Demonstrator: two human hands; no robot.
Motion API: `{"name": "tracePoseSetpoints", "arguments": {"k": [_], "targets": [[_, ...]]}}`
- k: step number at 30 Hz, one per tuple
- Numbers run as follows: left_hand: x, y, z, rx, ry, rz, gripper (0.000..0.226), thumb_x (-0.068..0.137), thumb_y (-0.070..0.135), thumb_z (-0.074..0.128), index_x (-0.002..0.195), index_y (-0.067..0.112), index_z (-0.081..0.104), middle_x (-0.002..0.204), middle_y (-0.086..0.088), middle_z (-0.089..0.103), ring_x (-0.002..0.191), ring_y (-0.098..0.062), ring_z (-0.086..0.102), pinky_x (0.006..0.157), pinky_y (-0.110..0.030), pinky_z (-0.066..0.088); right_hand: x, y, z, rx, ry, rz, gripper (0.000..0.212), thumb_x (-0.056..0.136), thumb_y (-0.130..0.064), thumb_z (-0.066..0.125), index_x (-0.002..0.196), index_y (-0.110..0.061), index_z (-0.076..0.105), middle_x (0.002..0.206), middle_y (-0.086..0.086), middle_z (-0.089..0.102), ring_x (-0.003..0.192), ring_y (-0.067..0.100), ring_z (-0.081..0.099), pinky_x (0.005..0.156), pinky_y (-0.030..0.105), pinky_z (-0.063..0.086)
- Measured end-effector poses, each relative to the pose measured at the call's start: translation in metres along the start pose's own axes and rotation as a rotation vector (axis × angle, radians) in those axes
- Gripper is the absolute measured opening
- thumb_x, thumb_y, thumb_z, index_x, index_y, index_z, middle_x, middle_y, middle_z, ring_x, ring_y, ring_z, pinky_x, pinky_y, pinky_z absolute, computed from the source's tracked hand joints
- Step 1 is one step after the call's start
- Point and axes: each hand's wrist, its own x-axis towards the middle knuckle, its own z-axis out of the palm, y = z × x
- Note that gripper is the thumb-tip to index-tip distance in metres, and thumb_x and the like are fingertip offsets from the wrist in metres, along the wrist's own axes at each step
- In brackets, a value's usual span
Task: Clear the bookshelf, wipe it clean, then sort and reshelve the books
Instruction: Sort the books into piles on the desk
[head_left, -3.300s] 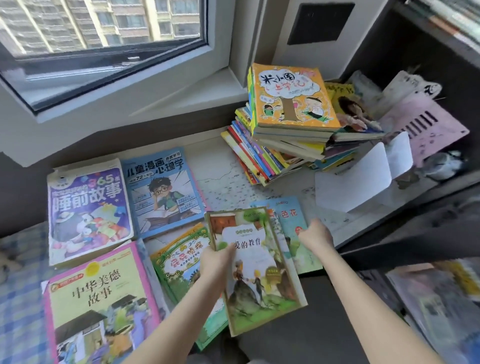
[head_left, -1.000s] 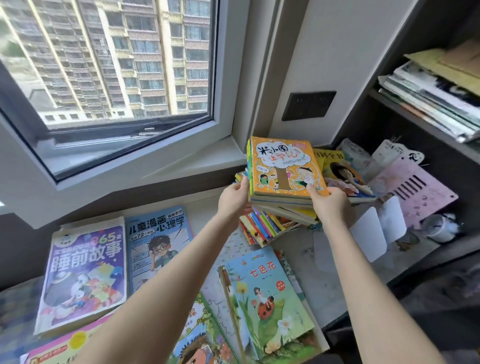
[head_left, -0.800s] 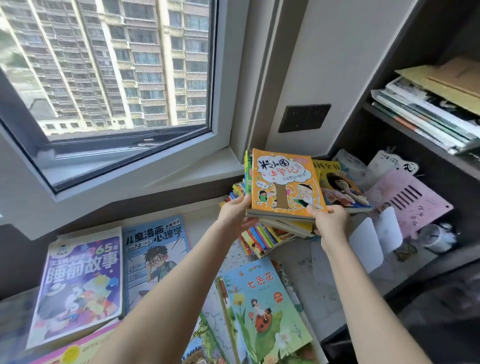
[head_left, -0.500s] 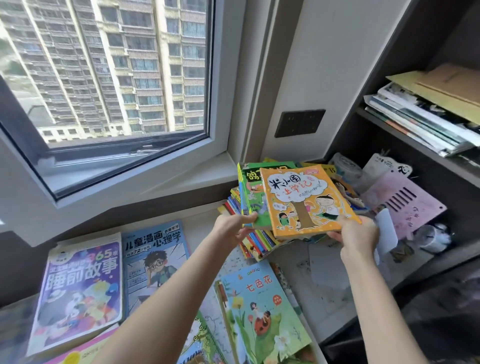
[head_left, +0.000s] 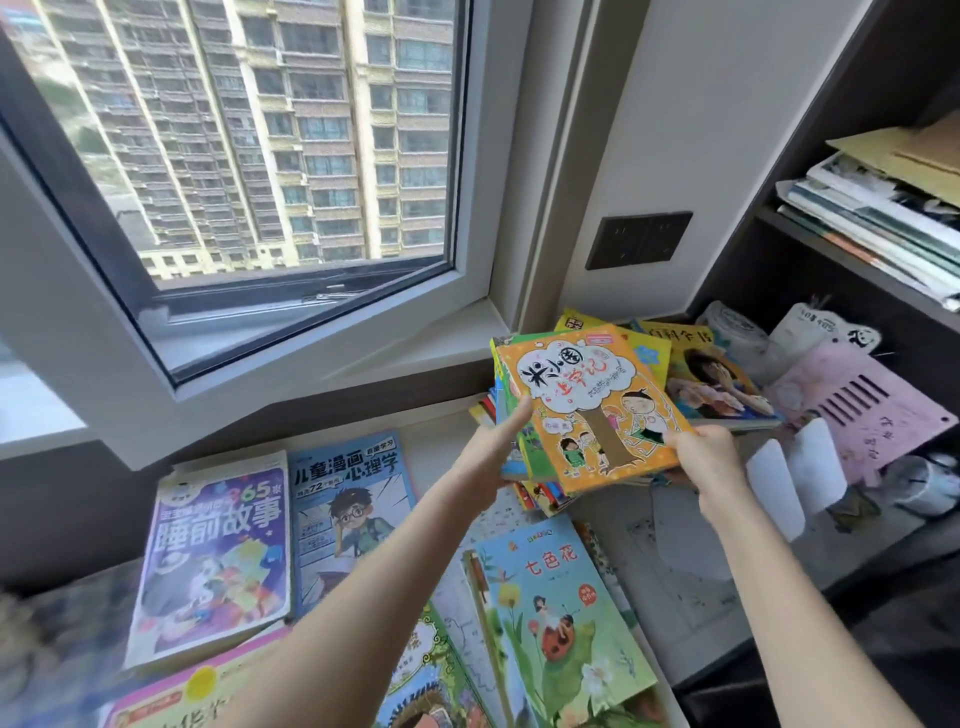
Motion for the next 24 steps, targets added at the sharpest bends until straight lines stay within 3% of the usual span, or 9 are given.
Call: {"name": "tracePoseSetpoints", "arguments": {"k": [2,5,10,12,16,20,22,24], "targets": [[0.003,0.0,0.005,0.014,0.052,0.023,0.06,0.078,0.049,0.073,0.123,0.013,0.057,0.116,-0.006,0.068,0.104,-0.024,0.066,0.086,-0.039,0.056,-0.002,-0.003,0.001,0.056,-0.075,0.009,0.006,0.089,-0.006,0.058,0.085,-0.004,0.062,0.074,0.009,0.062,0.065,0.025,0.057,0.057,0.035,0.052],[0.006,-0.003,0.002,-0.023,0.082,0.021,0.052,0.083,0.034,0.072,0.123,0.006,0.055,0.11,-0.01,0.07,0.081,-0.019,0.071,0.06,-0.029,0.058,-0.008,-0.001,0.0,0.005,-0.159,-0.027,0.003,0.089,-0.005,0.061,0.089,-0.004,0.064,0.074,0.01,0.063,0.061,0.023,0.056,0.053,0.029,0.047],[-0.002,-0.017,-0.011,-0.236,0.049,-0.067,0.046,0.092,0.054,0.05,0.107,0.012,0.061,0.097,-0.007,0.07,0.08,-0.02,0.067,0.067,-0.033,0.054,-0.023,0.004,-0.005,0.016,-0.18,-0.01,0.008,0.086,0.003,0.063,0.082,-0.005,0.064,0.073,0.008,0.063,0.061,0.02,0.055,0.046,0.026,0.044],[-0.002,-0.023,-0.015,-0.298,0.034,-0.088,0.037,0.095,0.048,0.049,0.104,0.014,0.06,0.094,-0.005,0.069,0.08,-0.018,0.066,0.065,-0.03,0.052,-0.028,0.005,-0.015,0.076,-0.131,0.011,0.008,0.087,0.004,0.062,0.087,-0.004,0.062,0.074,0.007,0.063,0.06,0.02,0.056,0.046,0.028,0.045],[-0.008,-0.023,-0.017,-0.191,0.054,-0.072,0.018,0.095,0.028,0.057,0.091,0.01,0.058,0.084,-0.006,0.067,0.072,-0.016,0.065,0.06,-0.026,0.054,-0.034,0.008,-0.036,0.312,-0.071,0.023,0.016,0.09,0.004,0.057,0.105,-0.002,0.056,0.081,0.008,0.063,0.05,0.016,0.063,0.035,0.02,0.046],[-0.007,-0.016,-0.016,0.07,0.091,0.022,0.036,0.098,0.036,0.049,0.112,0.004,0.057,0.104,-0.012,0.067,0.082,-0.019,0.066,0.069,-0.032,0.059,-0.044,-0.005,-0.057,0.563,-0.005,-0.049,0.011,0.092,0.004,0.055,0.102,0.0,0.056,0.084,0.006,0.062,0.049,0.011,0.062,0.039,0.018,0.048],[-0.009,-0.01,-0.019,0.166,0.101,0.06,0.044,0.097,0.041,0.047,0.12,0.005,0.055,0.113,-0.013,0.065,0.091,-0.023,0.067,0.078,-0.04,0.059,-0.046,-0.01,-0.066,0.641,-0.04,-0.047,0.007,0.092,0.002,0.054,0.09,-0.003,0.059,0.082,0.005,0.064,0.049,0.008,0.063,0.041,0.018,0.049],[-0.016,-0.005,-0.024,0.169,0.074,0.068,0.039,0.1,0.039,0.044,0.118,0.006,0.058,0.111,-0.012,0.067,0.087,-0.023,0.067,0.079,-0.038,0.058,-0.052,-0.012,-0.074,0.673,-0.136,-0.009,0.015,0.095,0.001,0.05,0.087,-0.01,0.058,0.069,-0.001,0.07,0.047,0.005,0.063,0.041,0.016,0.048]]}}
